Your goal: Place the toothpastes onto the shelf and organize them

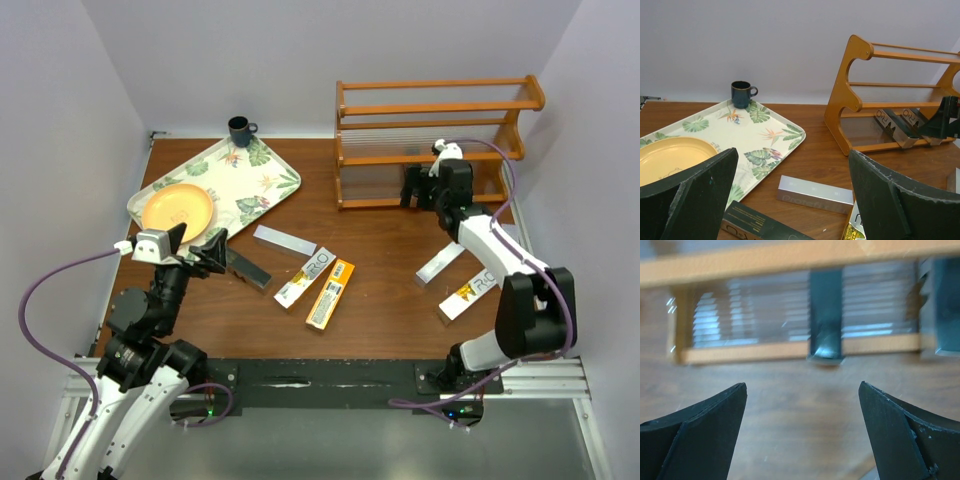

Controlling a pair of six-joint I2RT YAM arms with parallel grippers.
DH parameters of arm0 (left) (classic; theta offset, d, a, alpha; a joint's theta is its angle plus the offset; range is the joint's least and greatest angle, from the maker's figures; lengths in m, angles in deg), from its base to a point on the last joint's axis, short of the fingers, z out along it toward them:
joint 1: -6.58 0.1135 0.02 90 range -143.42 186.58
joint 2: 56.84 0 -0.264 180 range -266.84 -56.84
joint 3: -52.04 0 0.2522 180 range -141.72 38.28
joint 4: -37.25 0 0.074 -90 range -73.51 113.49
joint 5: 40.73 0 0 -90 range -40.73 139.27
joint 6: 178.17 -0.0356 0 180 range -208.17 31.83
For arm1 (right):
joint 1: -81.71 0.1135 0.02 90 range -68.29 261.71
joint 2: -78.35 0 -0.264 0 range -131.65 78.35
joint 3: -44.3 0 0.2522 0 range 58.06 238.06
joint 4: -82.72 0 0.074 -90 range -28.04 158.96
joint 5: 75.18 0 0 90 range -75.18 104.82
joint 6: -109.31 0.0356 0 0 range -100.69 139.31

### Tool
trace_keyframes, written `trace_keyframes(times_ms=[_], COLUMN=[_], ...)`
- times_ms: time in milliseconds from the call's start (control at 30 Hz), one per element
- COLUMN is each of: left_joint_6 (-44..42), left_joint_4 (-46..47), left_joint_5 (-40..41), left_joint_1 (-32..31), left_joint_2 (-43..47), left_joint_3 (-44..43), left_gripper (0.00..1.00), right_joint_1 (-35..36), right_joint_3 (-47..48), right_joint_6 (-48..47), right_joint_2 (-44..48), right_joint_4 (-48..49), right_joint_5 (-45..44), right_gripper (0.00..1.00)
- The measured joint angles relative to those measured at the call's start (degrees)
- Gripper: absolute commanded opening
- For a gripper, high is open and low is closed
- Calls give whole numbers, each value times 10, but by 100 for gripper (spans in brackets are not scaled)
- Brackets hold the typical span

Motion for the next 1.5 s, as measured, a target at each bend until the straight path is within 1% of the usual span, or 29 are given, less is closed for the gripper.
trace_keyframes(times_ms=[167, 300, 400, 467, 567, 733, 800, 1033, 1300, 1367, 1500], left_joint_6=[0, 0, 0, 0, 0, 0, 0, 0, 0, 0, 0], left_joint_4=[0, 0, 0, 0, 0, -1, -1, -1, 0, -1, -1], left_joint_5=[0, 0, 0, 2, 6, 11, 11, 11, 12, 12, 11], left_joint_1=[0, 0, 0, 0, 0, 0, 0, 0, 0, 0, 0], left_joint_2=[0, -1, -5, -8, -13, -19, -20, -18, -6, -5, -2], left_joint_3=[0, 0, 0, 0, 0, 0, 0, 0, 0, 0, 0], left_gripper=[98, 98, 98, 98, 98, 98, 98, 98, 98, 98, 98], right_joint_1=[62, 140, 194, 228, 283, 376, 414, 508, 564, 570, 574], right_joint_3=[-52, -100, -137, -153, -163, -160, -148, -58, 64, 88, 114], right_joint_6=[-3, -7, -5, -4, 0, 4, 3, -14, -36, -41, -50], right_joint_2=[61, 122, 158, 165, 154, 89, 45, -100, -222, -247, -288], right_joint_4=[-2, 13, 43, 67, 104, 167, 183, 221, 228, 226, 219], right_joint_5=[12, 19, 26, 27, 25, 10, 7, -4, -10, -16, -20], right_gripper=[98, 99, 98, 99, 99, 98, 98, 98, 97, 96, 90])
